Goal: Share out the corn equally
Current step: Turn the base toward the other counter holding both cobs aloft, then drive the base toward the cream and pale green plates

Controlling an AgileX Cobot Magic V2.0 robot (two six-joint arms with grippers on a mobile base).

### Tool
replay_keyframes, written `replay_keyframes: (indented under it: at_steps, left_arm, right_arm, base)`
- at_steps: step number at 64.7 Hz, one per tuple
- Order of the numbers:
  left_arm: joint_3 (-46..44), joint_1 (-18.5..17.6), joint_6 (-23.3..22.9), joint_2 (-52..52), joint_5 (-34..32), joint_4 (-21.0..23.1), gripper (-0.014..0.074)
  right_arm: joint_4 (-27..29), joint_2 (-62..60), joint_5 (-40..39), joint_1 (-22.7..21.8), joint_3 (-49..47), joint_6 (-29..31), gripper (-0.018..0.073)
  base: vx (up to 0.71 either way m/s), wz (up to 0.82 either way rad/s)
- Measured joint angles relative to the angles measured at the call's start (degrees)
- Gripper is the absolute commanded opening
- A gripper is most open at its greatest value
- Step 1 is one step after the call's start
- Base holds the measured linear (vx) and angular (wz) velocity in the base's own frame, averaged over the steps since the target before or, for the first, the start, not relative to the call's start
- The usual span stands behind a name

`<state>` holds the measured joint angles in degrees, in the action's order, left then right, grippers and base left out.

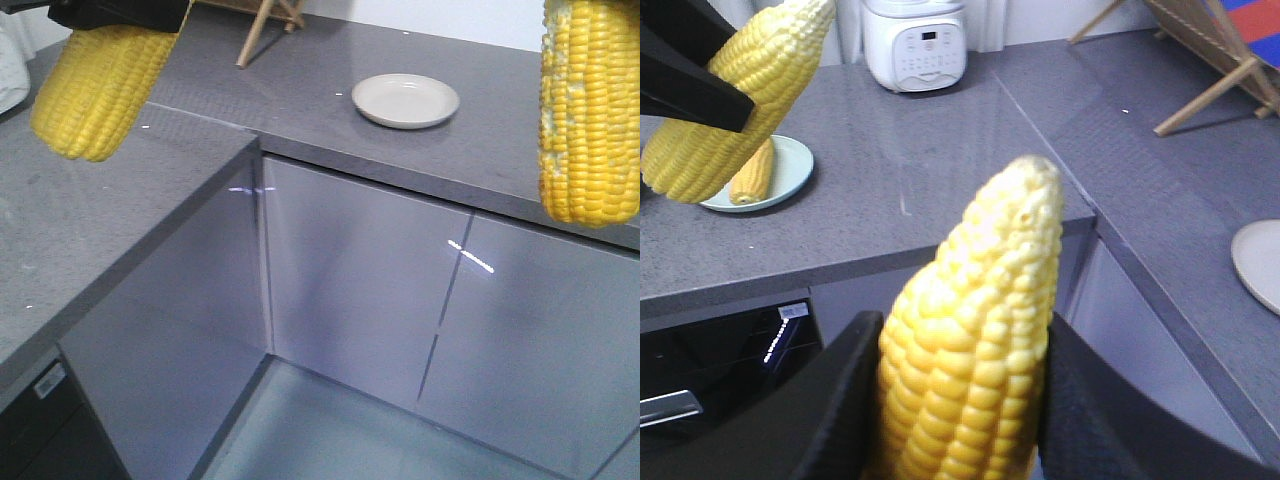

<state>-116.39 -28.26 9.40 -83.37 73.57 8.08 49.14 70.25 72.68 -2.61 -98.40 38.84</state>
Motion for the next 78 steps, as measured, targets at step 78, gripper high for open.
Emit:
replay_keyframes:
  at_steps: [78]
  left_arm:
    - [0.0,0.0,0.0,0.0,0.0,0.0,-0.0008]
  right_arm:
    - [0.0,0.0,0.0,0.0,0.0,0.0,-0.0004]
  base:
    - [-0.06,-0.31]
